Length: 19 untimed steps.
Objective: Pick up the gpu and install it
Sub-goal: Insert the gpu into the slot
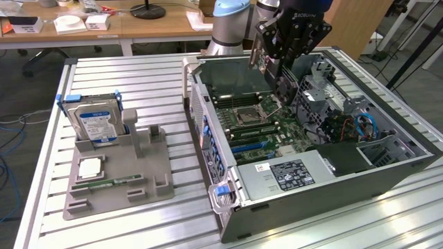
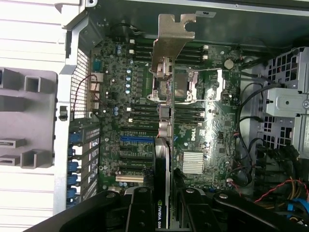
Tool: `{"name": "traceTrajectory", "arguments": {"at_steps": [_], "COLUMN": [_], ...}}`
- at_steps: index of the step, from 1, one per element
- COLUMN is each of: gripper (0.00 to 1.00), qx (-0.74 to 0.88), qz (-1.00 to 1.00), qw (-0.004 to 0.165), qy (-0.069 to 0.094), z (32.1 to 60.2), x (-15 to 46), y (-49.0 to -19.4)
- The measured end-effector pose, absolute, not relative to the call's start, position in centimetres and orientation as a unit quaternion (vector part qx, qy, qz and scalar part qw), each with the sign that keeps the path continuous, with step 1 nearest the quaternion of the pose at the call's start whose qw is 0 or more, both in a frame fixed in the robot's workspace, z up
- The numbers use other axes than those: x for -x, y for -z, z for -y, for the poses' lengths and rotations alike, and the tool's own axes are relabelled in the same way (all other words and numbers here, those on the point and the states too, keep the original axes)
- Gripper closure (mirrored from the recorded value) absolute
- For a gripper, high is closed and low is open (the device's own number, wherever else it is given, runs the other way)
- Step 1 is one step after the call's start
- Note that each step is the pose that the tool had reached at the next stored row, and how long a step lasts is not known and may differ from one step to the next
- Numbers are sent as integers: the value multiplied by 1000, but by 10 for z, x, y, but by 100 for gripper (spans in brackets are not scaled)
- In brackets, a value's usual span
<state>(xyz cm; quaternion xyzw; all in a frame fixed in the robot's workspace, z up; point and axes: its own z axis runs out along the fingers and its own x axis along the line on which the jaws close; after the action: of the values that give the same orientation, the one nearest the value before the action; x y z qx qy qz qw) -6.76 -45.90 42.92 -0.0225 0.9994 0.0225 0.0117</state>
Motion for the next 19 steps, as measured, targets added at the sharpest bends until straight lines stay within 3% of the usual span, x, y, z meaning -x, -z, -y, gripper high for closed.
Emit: {"name": "traceTrajectory", "arguments": {"at_steps": [19], "gripper": [74], "qx": [66], "qz": [-997], "qw": [11], "qy": [-23], "z": [459], "x": [68], "y": [-429]}}
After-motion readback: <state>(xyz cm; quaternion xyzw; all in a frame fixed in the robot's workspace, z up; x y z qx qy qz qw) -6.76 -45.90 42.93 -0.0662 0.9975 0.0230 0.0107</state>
